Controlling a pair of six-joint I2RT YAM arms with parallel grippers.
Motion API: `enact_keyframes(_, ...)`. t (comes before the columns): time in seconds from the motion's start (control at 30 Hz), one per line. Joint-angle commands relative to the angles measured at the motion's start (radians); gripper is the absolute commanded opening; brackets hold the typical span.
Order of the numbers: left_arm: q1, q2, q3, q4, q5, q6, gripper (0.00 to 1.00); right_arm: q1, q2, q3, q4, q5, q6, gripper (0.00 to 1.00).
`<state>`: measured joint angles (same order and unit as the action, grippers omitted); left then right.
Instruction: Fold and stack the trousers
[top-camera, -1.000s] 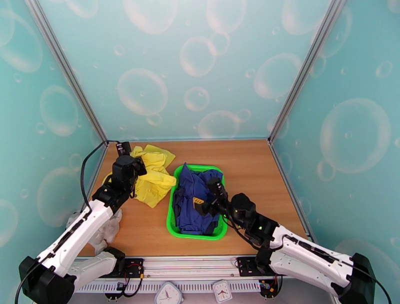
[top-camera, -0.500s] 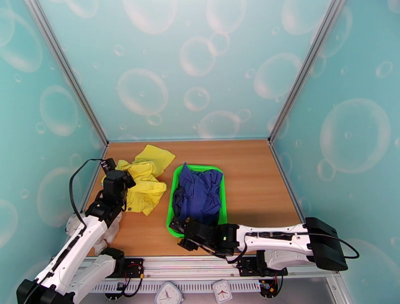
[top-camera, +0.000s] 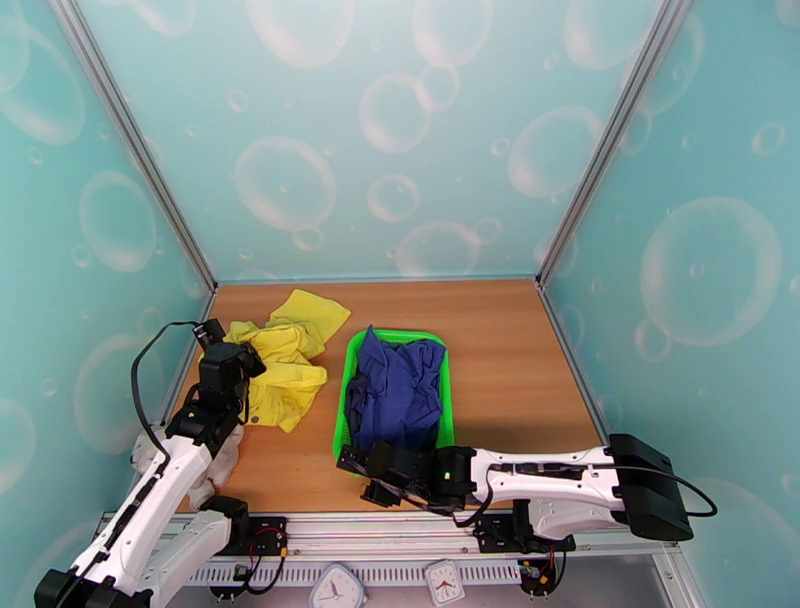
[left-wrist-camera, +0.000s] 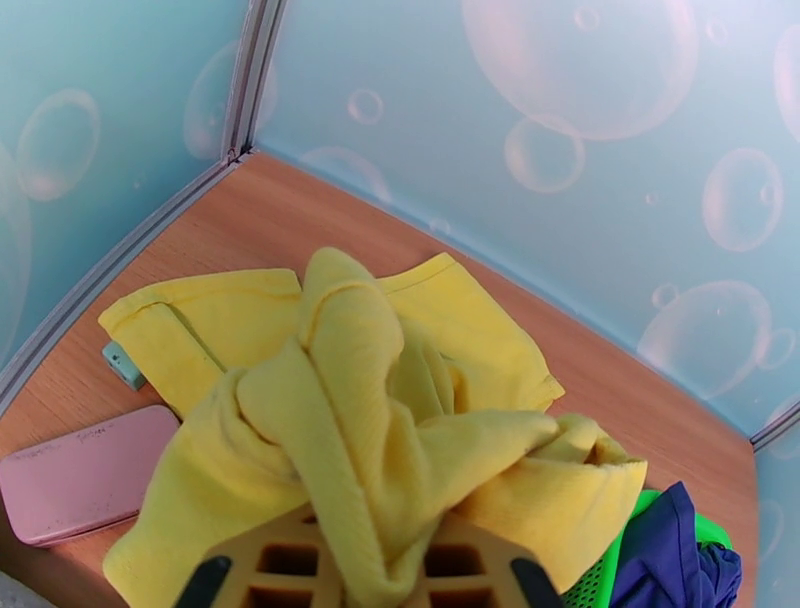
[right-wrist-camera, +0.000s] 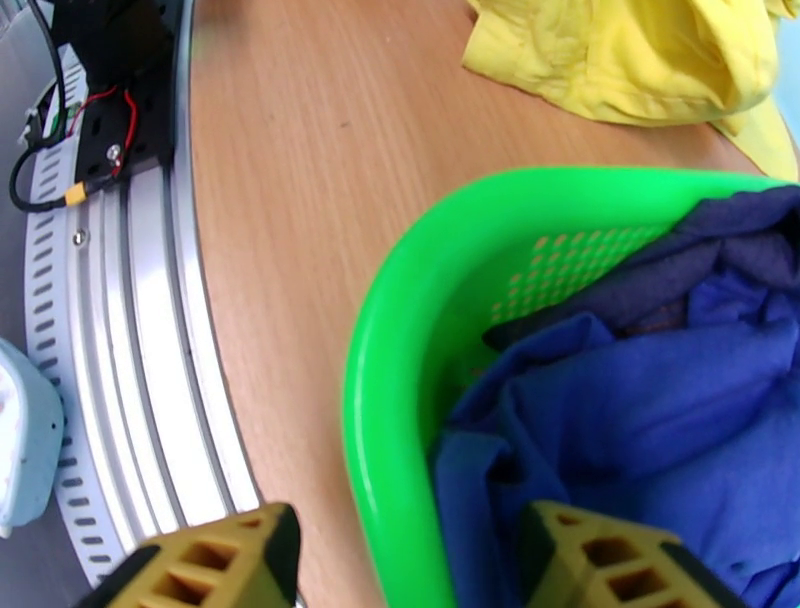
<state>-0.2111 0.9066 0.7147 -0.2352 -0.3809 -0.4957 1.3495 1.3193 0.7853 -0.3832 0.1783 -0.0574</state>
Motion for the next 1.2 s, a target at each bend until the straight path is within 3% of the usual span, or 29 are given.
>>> enact_keyframes(0.0, 0.010, -0.015, -0.005, 0.081, 0.026, -0.009, 0.00, 0.000, 0.036, 0.033, -0.022, 0.020, -0.044, 0.60)
enact_keyframes(0.23, 0.016, -0.018, -0.008, 0.094, 0.040, -0.006, 0.00, -0.068, 0.088, 0.069, -0.021, 0.005, -0.104, 0.50)
enact_keyframes(0.33, 0.022, -0.020, -0.008, 0.097, 0.047, -0.007, 0.00, -0.098, 0.089, 0.072, -0.019, -0.025, -0.128, 0.34)
enact_keyframes(0.43, 0.027, -0.025, -0.012, 0.102, 0.054, -0.010, 0.00, -0.126, 0.084, 0.066, -0.005, -0.039, -0.132, 0.29)
enact_keyframes(0.63, 0.027, -0.037, -0.016, 0.112, 0.062, -0.014, 0.00, -0.285, 0.107, 0.087, 0.082, 0.014, -0.032, 0.20)
enact_keyframes(0.73, 0.027, -0.046, -0.020, 0.123, 0.077, -0.014, 0.00, -0.443, 0.203, 0.187, 0.073, 0.006, 0.083, 0.20)
enact_keyframes(0.87, 0.024, -0.049, -0.023, 0.125, 0.089, -0.012, 0.00, -0.580, 0.370, 0.340, 0.059, 0.055, 0.145, 0.20)
enact_keyframes(1.03, 0.019, -0.059, -0.033, 0.138, 0.100, -0.009, 0.00, -0.759, 0.618, 0.655, -0.026, 0.030, 0.265, 0.19)
enact_keyframes(1.17, 0.012, -0.064, -0.031, 0.140, 0.114, -0.002, 0.00, -0.843, 0.801, 0.906, -0.080, 0.025, 0.276, 0.17)
